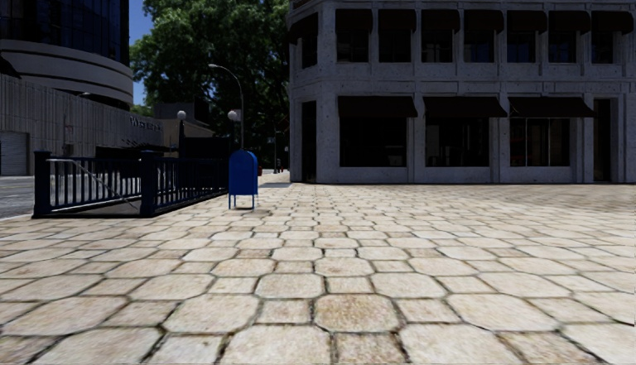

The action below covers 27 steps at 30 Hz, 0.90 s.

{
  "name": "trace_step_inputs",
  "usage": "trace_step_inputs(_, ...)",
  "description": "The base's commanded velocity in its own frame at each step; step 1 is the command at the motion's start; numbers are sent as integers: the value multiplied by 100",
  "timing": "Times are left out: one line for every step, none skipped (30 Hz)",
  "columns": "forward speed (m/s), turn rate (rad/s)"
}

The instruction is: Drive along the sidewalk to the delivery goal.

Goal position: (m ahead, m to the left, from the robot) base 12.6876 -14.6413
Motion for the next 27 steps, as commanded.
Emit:
trace_step_inputs(200,0)
trace_step_inputs(200,0)
trace_step_inputs(200,0)
trace_step_inputs(200,0)
trace_step_inputs(200,0)
trace_step_inputs(200,0)
trace_step_inputs(200,0)
trace_step_inputs(200,0)
trace_step_inputs(200,0)
trace_step_inputs(200,0)
trace_step_inputs(200,0)
trace_step_inputs(200,0)
trace_step_inputs(200,0)
trace_step_inputs(200,0)
trace_step_inputs(200,0)
trace_step_inputs(200,0)
trace_step_inputs(200,0)
trace_step_inputs(200,0)
trace_step_inputs(200,0)
trace_step_inputs(200,0)
trace_step_inputs(200,0)
trace_step_inputs(200,0)
trace_step_inputs(200,0)
trace_step_inputs(200,0)
trace_step_inputs(200,0)
trace_step_inputs(200,0)
trace_step_inputs(200,0)
